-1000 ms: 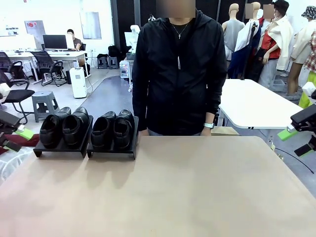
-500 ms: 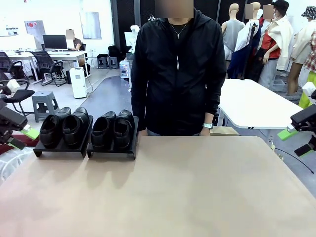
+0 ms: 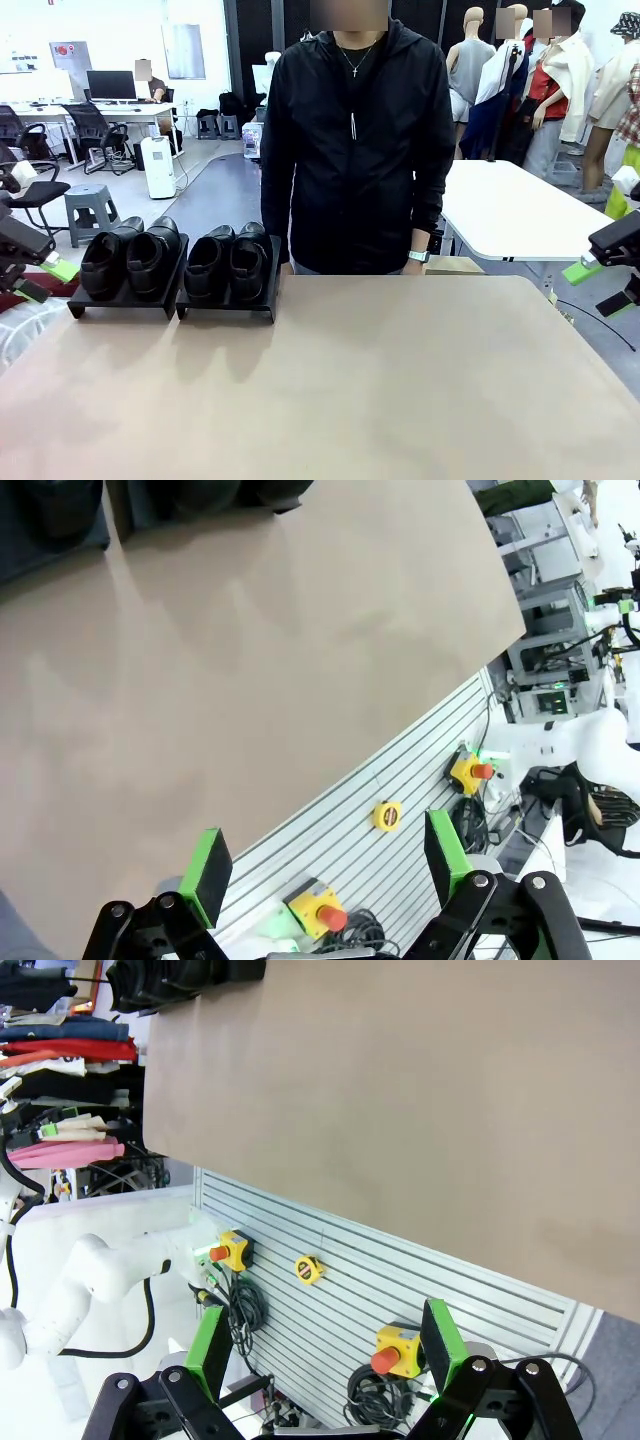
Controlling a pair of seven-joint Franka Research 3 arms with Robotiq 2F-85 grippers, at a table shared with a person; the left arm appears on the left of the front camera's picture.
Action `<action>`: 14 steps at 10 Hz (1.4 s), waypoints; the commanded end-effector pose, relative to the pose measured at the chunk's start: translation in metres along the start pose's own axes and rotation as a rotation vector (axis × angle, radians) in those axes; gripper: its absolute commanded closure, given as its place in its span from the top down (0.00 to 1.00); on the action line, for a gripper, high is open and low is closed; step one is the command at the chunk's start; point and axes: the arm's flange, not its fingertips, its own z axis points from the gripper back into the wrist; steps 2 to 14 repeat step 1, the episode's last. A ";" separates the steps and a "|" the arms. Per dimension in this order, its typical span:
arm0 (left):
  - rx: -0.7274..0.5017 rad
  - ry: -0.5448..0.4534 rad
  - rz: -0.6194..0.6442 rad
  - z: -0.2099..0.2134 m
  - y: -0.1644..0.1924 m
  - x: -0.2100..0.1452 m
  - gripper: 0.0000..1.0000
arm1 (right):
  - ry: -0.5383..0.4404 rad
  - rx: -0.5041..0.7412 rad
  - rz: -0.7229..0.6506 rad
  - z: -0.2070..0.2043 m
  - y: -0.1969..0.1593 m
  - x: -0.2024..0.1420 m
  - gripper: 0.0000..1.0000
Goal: Organize the shoes by placing them on the stand.
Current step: Place the Shoe from the middle of the table onto the Shoes Stand.
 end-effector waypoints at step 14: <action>0.002 0.013 -0.023 0.003 0.004 -0.003 1.00 | -0.007 0.032 0.011 0.002 0.003 0.002 1.00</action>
